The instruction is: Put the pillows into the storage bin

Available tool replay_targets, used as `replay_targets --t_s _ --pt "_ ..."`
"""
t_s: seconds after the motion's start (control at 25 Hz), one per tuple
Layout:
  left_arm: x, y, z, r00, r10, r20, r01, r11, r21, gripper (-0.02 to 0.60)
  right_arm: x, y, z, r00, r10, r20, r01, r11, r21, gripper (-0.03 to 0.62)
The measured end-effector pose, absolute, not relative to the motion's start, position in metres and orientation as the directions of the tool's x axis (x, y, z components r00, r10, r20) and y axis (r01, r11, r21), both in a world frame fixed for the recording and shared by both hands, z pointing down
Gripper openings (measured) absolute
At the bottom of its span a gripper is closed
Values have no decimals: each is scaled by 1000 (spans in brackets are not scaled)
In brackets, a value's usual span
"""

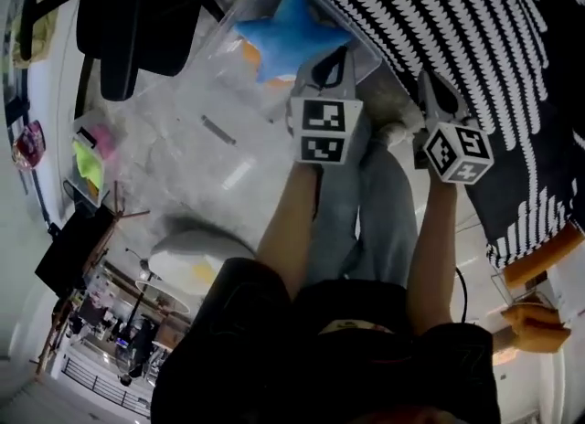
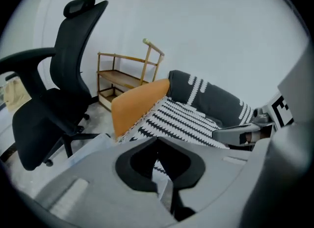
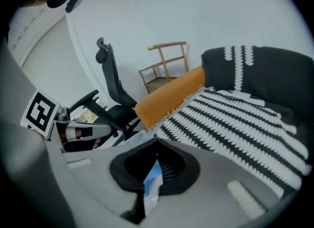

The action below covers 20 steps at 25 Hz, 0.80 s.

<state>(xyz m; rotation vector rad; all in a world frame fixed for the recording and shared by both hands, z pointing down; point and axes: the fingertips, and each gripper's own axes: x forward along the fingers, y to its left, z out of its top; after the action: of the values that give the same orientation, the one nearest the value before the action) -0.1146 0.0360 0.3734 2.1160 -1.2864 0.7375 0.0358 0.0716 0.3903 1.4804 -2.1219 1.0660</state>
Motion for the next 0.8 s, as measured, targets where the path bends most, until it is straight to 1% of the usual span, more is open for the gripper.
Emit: replay_targets --t_s 0.2,0.32,0.52,0.8 --pt "-24 34 292 535 -647 543 -838 -489 242 11 138 94 320 -212 -800 561 -935 -1 -355 3" --pt "23 46 242 571 -658 491 -813 -536 227 11 190 115 269 -121 -862 492 -931 -73 -358 3" --pt "89 72 164 610 -675 415 -783 -596 181 11 264 154 197 51 -898 436 -942 -189 -279 3" --pt "165 107 78 662 -684 305 -734 -674 81 11 348 207 96 176 -947 268 -927 -251 -279 3"
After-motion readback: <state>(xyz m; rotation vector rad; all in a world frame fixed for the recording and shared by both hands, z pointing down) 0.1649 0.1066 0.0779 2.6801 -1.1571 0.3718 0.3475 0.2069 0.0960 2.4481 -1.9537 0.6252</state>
